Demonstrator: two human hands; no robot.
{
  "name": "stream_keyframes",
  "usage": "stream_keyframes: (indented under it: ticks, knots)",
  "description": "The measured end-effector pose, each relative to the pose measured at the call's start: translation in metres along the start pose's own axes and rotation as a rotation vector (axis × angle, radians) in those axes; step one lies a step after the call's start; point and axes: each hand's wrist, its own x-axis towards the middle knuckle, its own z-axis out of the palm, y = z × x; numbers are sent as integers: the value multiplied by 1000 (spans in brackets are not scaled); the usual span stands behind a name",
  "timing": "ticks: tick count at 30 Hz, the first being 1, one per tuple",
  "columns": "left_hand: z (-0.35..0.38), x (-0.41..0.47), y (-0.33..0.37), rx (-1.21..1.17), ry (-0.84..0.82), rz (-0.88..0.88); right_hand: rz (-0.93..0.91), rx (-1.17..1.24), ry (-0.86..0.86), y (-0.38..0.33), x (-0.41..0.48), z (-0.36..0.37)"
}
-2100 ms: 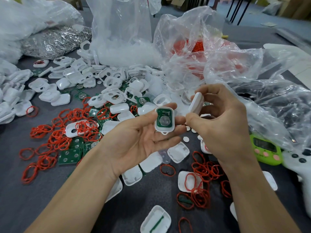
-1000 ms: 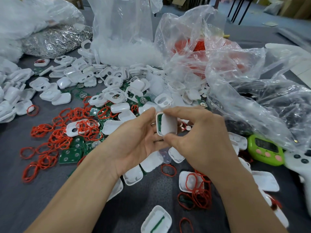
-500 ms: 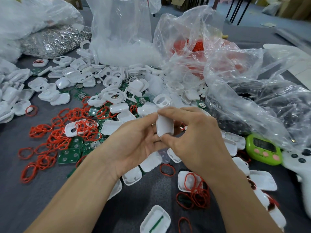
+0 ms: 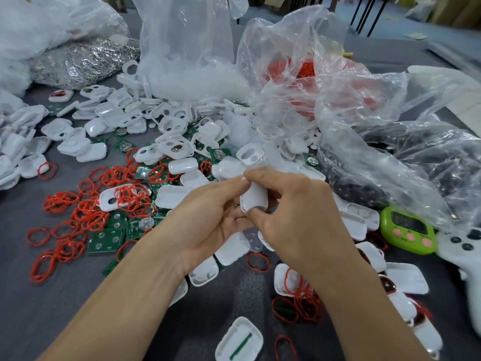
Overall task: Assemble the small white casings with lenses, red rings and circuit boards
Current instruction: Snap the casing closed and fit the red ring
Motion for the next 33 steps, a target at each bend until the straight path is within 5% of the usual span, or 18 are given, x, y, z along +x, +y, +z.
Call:
stream_keyframes:
  ticks: [11,18,23,33]
  knots:
    - [2,-2,2,-13,25,-7,-33,-25,7,-4,-2,11]
    - [3,-1,4,-23,28,7,342,545,132,26,14,1]
    - [4,-4,4,-26,-35,-7,453,1019,-98,25,18,2]
    - [4,-5,4,-60,-84,-14,500,1153,-136,22,18,3]
